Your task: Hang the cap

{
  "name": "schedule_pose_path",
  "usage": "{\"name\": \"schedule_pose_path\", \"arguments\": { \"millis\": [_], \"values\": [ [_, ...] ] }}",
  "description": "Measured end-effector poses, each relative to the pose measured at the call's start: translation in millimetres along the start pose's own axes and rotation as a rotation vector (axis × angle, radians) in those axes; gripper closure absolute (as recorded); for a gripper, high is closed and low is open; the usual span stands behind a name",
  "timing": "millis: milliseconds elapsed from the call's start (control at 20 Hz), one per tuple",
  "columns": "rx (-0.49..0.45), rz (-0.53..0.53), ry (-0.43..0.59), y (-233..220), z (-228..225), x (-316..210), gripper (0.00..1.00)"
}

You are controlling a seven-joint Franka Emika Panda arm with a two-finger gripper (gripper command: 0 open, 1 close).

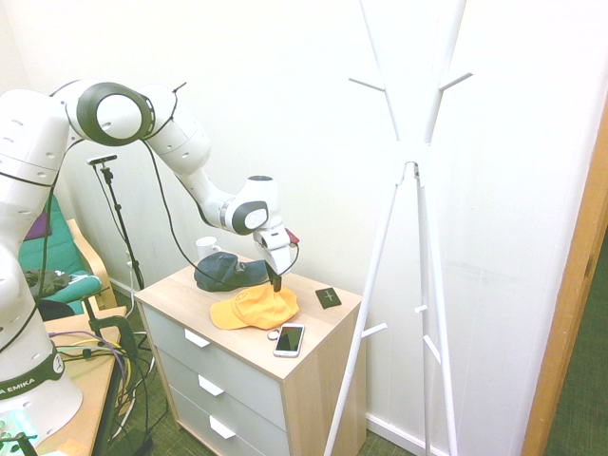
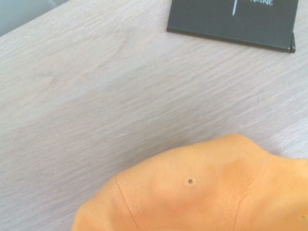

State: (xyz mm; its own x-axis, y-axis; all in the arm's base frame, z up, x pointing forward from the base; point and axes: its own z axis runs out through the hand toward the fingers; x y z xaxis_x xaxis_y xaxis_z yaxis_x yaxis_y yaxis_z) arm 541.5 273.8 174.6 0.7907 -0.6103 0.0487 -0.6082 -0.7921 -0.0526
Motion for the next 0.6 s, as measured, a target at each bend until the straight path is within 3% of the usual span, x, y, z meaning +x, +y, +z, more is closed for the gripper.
{"name": "schedule_pose_path", "arguments": {
  "millis": [350,600],
  "values": [
    [0.003,0.004,0.009,-2.6,-3.8,3.8,1.00],
    [0.007,-0.010,0.039,-16.8,-48.0,15.4,1.00]
  ]
}}
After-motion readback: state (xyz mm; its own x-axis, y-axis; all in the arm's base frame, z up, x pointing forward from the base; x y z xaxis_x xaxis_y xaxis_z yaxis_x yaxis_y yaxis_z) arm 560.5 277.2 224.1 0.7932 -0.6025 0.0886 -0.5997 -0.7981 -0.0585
